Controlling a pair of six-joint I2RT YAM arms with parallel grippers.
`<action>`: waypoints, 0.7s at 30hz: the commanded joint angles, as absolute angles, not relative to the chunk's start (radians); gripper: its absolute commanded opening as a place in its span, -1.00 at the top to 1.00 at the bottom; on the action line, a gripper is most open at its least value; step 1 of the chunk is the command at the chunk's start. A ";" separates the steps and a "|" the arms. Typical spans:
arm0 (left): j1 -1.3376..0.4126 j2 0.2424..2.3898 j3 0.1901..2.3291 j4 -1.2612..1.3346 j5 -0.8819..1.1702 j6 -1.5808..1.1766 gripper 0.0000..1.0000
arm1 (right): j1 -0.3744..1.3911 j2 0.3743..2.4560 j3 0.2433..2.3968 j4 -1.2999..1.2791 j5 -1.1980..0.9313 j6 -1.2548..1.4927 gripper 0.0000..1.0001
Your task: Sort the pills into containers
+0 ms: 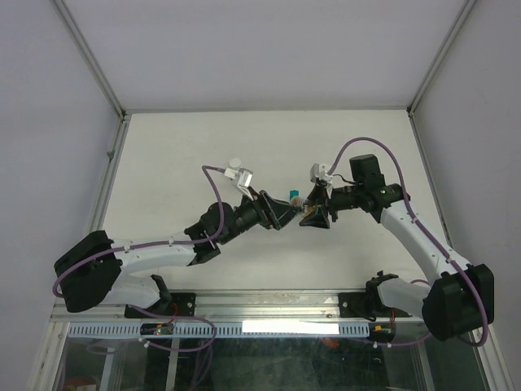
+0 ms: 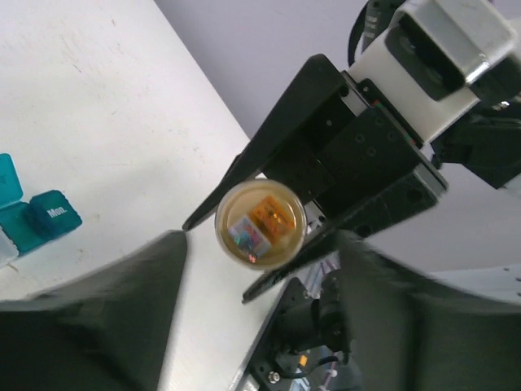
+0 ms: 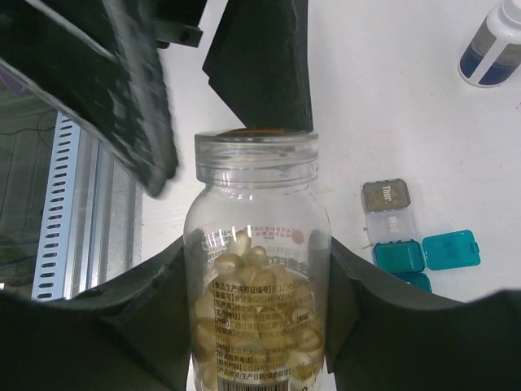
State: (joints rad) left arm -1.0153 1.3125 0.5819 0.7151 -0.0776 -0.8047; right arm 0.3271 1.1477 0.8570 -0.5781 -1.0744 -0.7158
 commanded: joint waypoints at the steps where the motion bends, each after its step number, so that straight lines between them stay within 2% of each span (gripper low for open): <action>1: -1.020 1.201 0.501 0.935 -0.066 -0.802 -0.95 | 0.305 1.126 0.902 -0.567 -1.127 -0.737 1.00; 12: -1.020 0.706 0.186 0.880 0.003 -0.646 -0.98 | 0.284 1.074 0.883 -0.595 -1.185 -0.814 1.00; 15: -1.020 0.594 0.158 0.863 -0.005 -0.624 -0.98 | 0.284 1.061 0.872 -0.594 -1.199 -0.836 1.00; 21: -1.020 0.632 0.258 0.756 0.114 -0.500 -0.88 | 0.282 1.055 0.836 -0.575 -1.235 -0.876 1.00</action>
